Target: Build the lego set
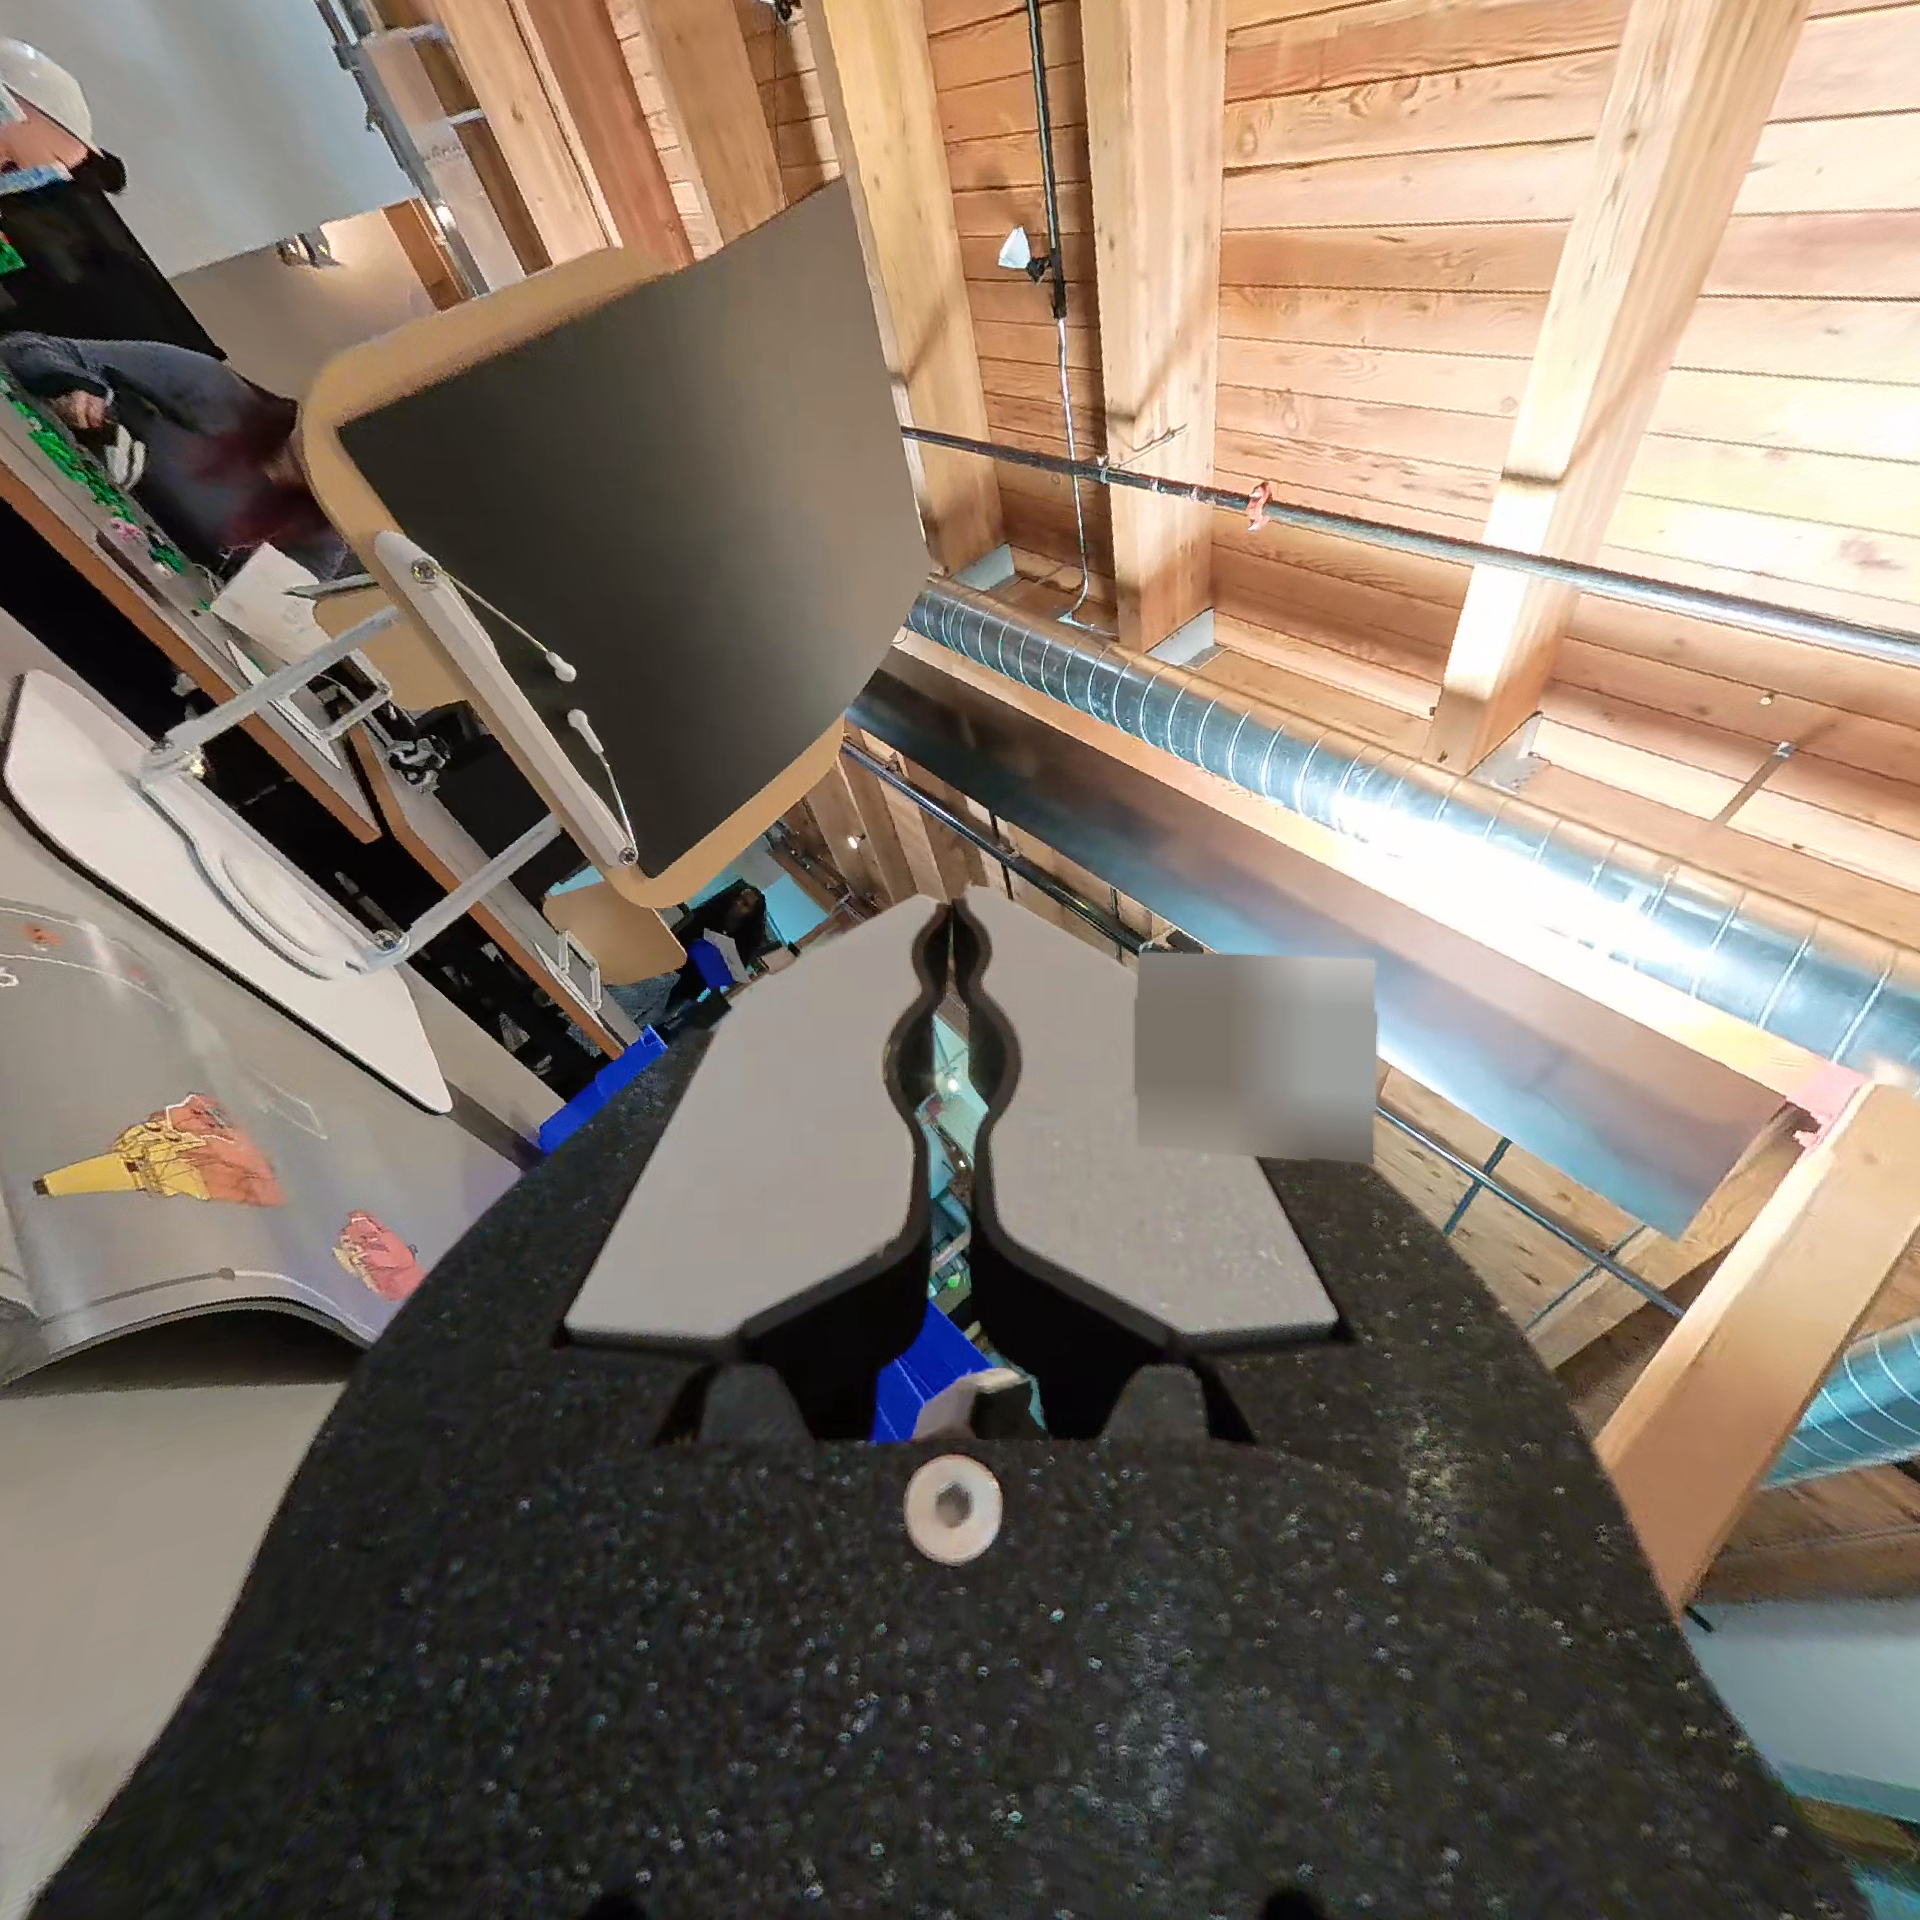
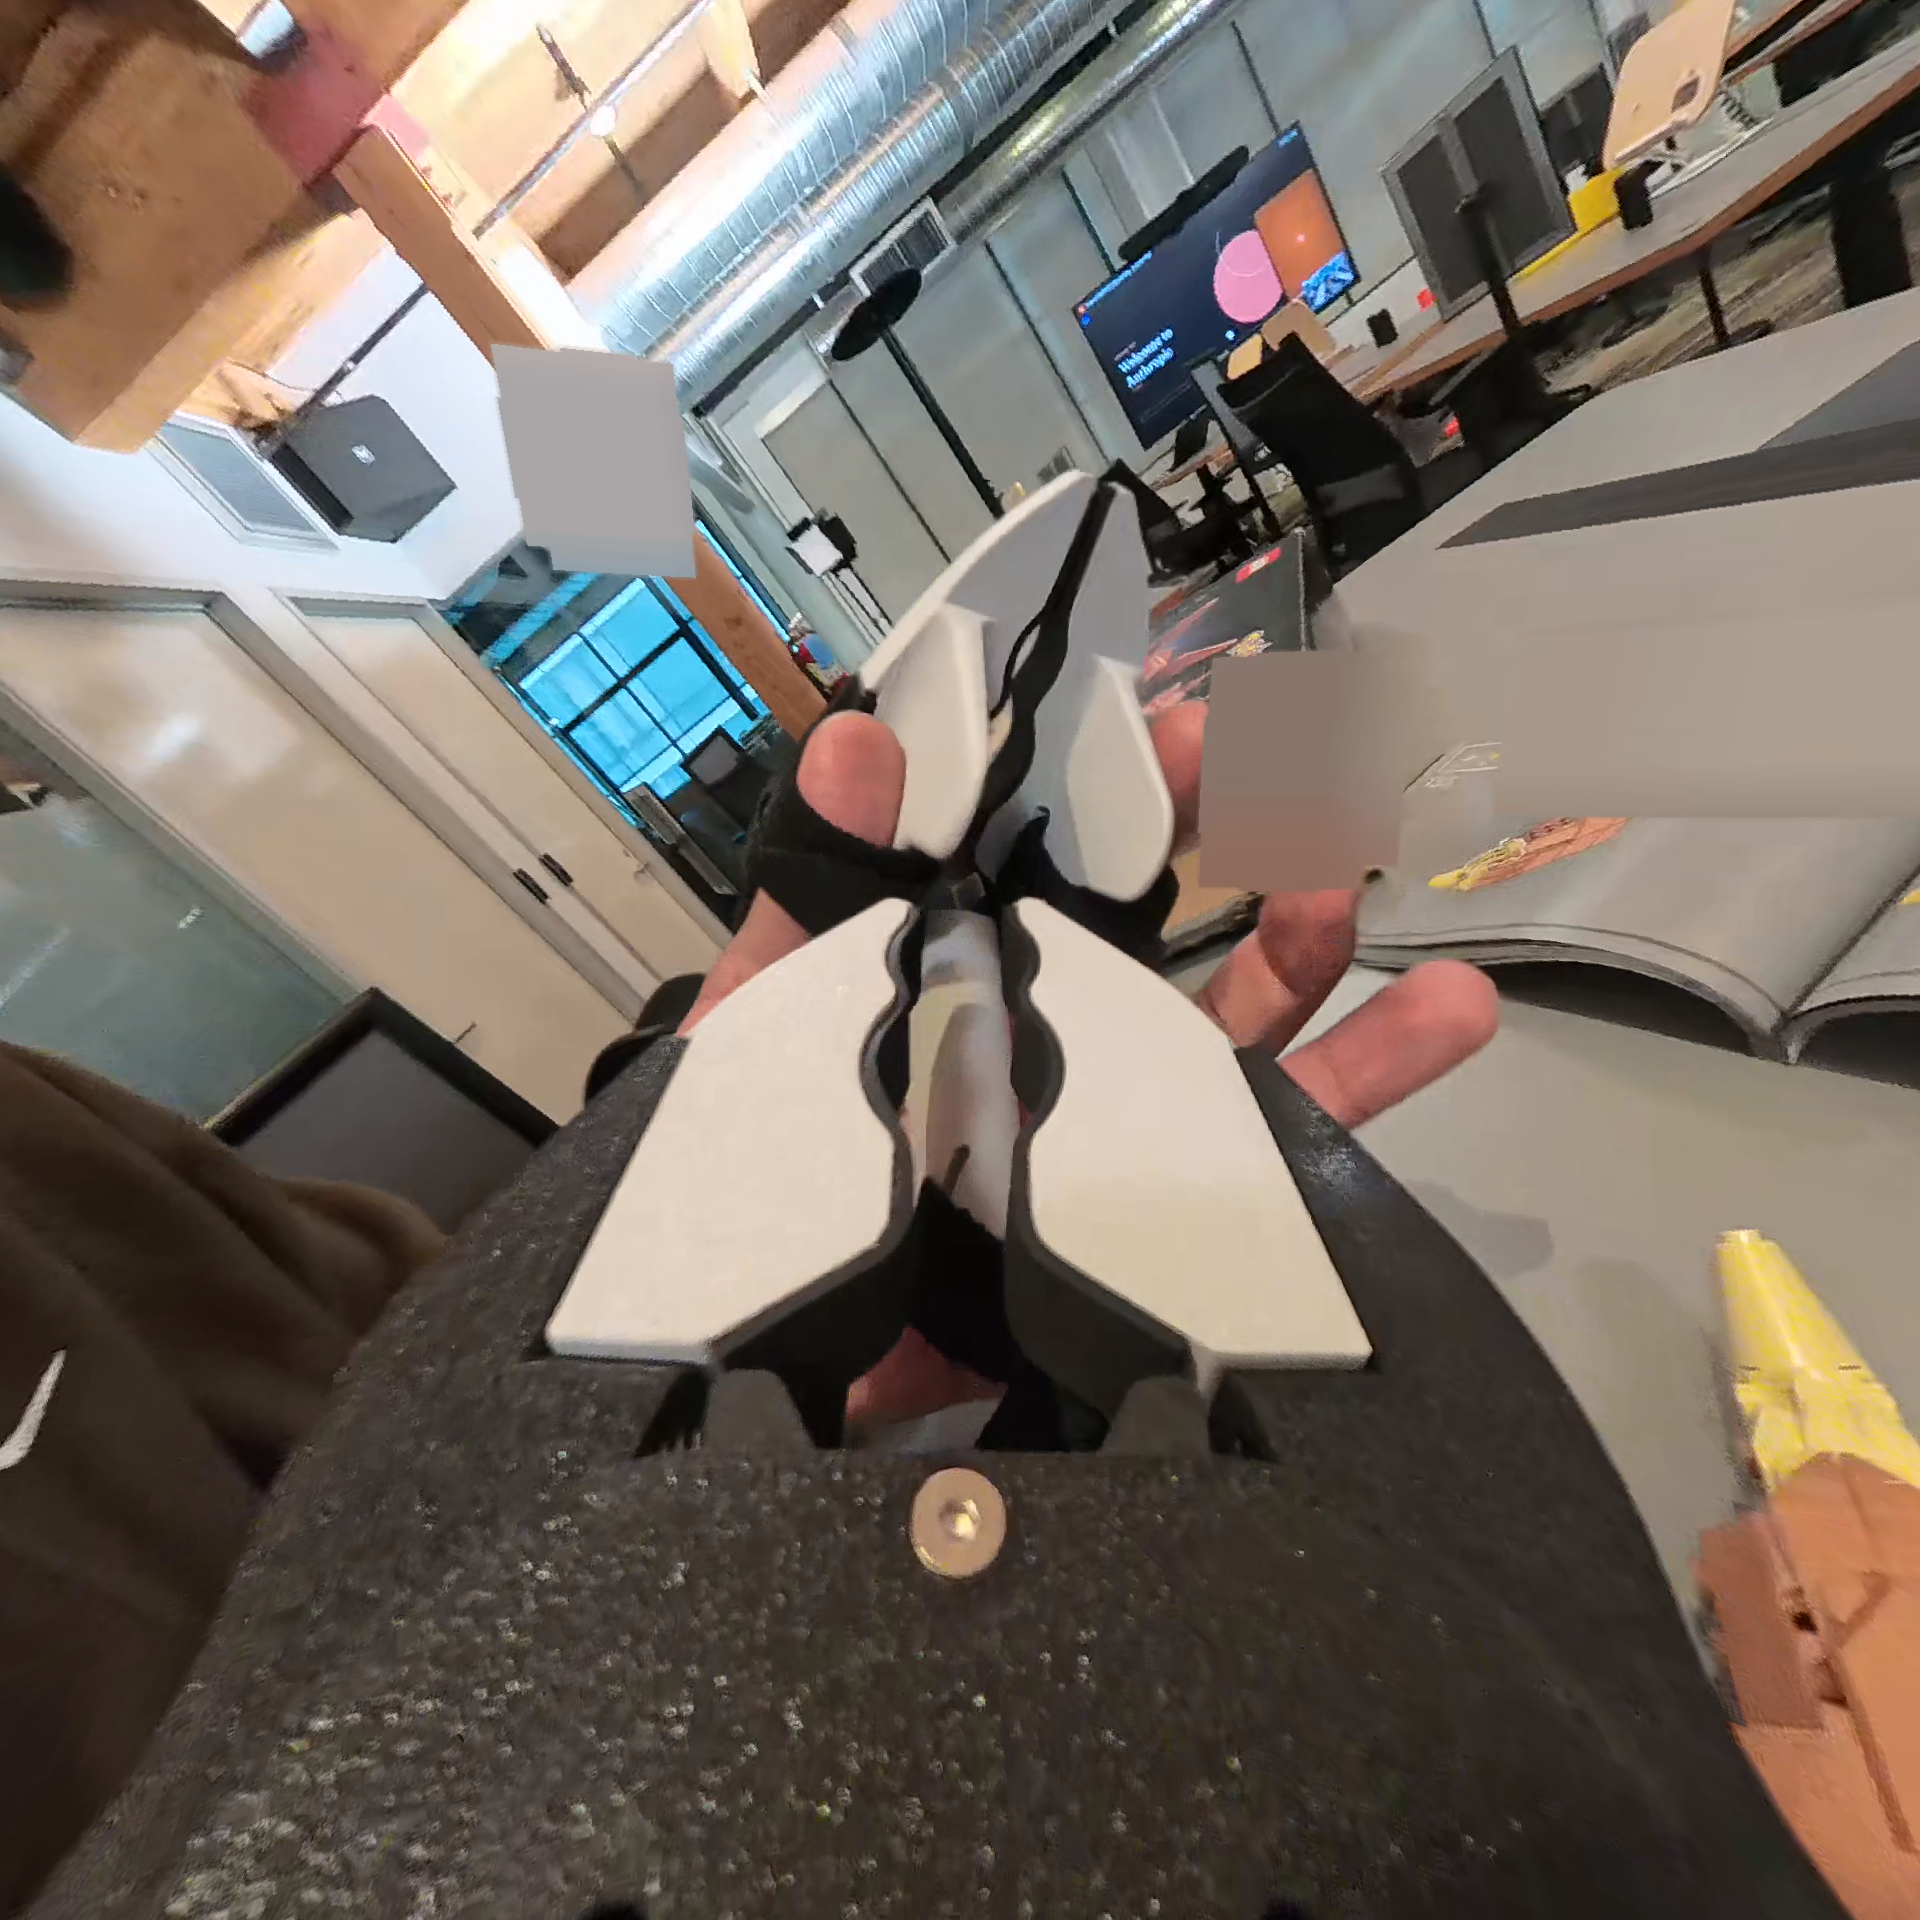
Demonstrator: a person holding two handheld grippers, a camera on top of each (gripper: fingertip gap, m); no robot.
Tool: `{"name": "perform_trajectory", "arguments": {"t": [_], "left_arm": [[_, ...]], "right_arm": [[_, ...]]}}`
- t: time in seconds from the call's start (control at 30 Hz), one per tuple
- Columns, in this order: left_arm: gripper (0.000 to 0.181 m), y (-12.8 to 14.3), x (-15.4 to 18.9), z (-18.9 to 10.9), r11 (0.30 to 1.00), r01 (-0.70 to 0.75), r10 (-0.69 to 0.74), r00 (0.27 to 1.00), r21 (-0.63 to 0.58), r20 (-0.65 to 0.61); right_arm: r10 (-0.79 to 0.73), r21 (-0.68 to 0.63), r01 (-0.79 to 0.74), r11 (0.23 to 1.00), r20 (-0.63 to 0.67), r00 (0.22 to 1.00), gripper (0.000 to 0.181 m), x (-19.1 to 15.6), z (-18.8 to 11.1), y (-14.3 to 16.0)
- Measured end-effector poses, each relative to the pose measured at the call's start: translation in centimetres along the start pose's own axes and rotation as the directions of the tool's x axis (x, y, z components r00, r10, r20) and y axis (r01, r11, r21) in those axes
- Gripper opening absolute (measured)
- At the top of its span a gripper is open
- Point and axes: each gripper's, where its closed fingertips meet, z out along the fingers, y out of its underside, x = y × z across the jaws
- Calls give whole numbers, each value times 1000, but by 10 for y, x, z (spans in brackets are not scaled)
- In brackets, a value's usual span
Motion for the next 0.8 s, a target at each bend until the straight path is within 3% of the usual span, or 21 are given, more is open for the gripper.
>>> {"name": "perform_trajectory", "arguments": {"t": [0.3,0.43,0.47,0.63,0.73,0.8], "left_arm": [[6,-1,27,-8,990,-129,124,988,-51,-97],[0,7,40,-5,973,-185,154,965,-137,-211],[0,5,36,-1,960,-237,208,959,-145,-191],[2,-4,22,21,791,-544,527,838,-280,-142],[5,-3,16,34,705,-607,583,791,-366,-187],[7,6,2,40,614,-639,611,757,-464,-234]], "right_arm": [[19,-11,-19,1000,57,998,23,-17,5,20],[-3,-19,6,1000,127,992,26,-26,7,14],[-35,-15,38,999,136,990,26,-30,7,11],[-209,-67,210,975,24,978,27,-16,-19,-13],[-288,-125,276,953,-91,953,27,7,-65,-40],[-376,-214,334,918,-200,905,26,28,-107,-62]]}}
